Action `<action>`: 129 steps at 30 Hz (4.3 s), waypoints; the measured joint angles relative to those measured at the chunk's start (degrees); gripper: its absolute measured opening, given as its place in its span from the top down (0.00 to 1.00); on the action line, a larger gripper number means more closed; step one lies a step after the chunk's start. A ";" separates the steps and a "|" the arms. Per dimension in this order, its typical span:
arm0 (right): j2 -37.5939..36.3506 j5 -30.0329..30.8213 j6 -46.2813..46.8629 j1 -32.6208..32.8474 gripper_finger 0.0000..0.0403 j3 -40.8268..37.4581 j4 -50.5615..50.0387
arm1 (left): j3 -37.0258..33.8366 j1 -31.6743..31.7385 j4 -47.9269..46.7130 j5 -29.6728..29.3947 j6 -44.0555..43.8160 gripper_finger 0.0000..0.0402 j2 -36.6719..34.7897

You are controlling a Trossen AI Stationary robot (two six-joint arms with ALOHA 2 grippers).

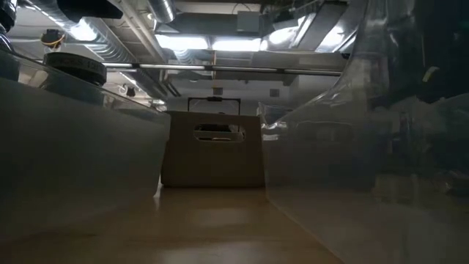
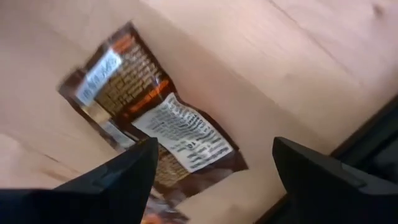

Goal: Sort spices by type
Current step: Put the top orange seasoning pack into the right transparent bin

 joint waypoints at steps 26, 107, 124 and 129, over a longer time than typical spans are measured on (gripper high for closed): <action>10.20 -10.26 -17.70 -0.09 0.22 -8.60 12.71 | 0.00 0.00 0.02 1.95 -0.02 0.32 0.00; 11.90 -1.48 -18.47 0.02 1.00 33.70 -6.64 | 0.00 -0.02 0.17 2.39 0.60 0.32 0.00; 33.58 1.63 -33.44 3.86 1.00 57.61 -18.74 | 0.02 0.00 0.43 2.39 0.41 0.32 -0.07; 39.91 3.99 -33.51 5.97 1.00 65.53 -25.62 | 0.02 0.00 0.57 2.39 0.49 0.32 -0.04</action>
